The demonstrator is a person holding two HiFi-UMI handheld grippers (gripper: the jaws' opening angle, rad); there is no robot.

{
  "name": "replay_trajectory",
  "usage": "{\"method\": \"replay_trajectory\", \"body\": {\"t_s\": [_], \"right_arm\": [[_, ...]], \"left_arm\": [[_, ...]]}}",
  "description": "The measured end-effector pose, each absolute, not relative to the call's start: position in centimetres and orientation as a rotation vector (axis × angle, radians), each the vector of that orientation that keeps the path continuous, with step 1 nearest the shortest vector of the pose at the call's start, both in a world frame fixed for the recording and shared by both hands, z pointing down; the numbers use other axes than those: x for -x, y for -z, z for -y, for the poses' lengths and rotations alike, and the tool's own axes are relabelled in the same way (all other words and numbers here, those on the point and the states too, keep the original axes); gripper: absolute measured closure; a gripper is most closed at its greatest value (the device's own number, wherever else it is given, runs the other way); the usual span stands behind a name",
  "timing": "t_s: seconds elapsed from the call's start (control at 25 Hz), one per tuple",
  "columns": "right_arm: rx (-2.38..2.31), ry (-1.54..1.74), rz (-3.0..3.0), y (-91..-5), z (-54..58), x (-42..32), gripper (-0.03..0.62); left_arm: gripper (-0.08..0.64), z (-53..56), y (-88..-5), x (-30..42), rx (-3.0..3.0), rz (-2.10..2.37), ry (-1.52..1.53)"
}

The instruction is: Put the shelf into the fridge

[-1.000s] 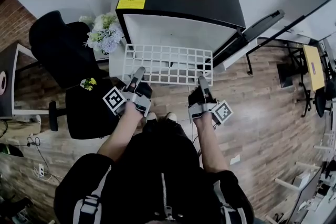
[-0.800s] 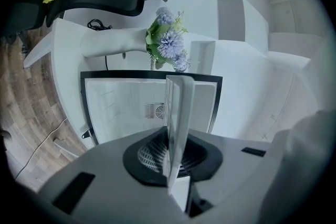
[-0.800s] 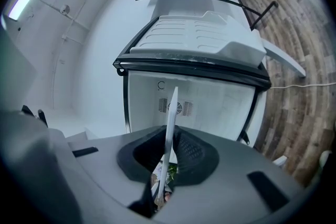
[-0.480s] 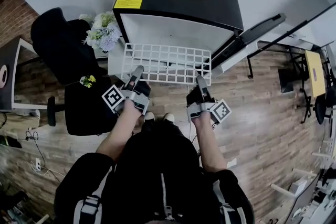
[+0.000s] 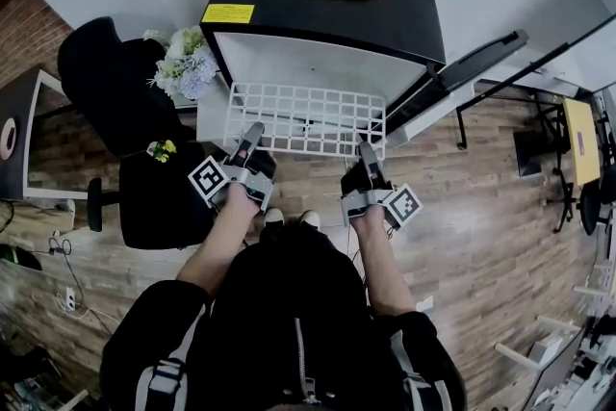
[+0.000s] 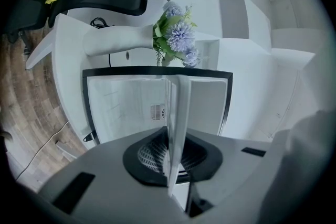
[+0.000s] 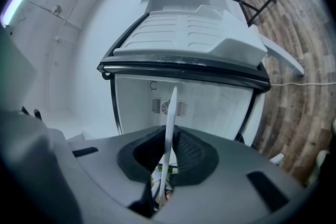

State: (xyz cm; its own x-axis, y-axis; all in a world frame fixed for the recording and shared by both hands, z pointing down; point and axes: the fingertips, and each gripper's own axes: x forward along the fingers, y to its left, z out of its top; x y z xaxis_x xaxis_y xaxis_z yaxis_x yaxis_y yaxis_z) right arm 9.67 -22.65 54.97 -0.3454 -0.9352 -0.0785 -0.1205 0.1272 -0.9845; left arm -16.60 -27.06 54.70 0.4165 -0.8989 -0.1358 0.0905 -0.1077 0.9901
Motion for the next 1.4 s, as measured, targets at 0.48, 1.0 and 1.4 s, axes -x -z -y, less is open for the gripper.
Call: {"method": "replay_trajectory", "body": {"t_s": [0.48,1.0,1.4], "right_arm": [[1.054,1.307,-1.614,-55.2,23.5,-10.3,0.563],[1.043,1.327,-1.608,-55.4,24.2,-10.2,0.563],[1.05,1.333,-1.609,-55.5,24.9,-10.3,0.563]], "left_arm": [[0.517,28.1,-55.4,15.9,-1.406,0.774,0.995],[0.517,29.0,-55.5,15.9,-1.401,0.779,0.999],[0.517,29.9,-55.5,15.8,-1.4,0.782,0.998]]}}
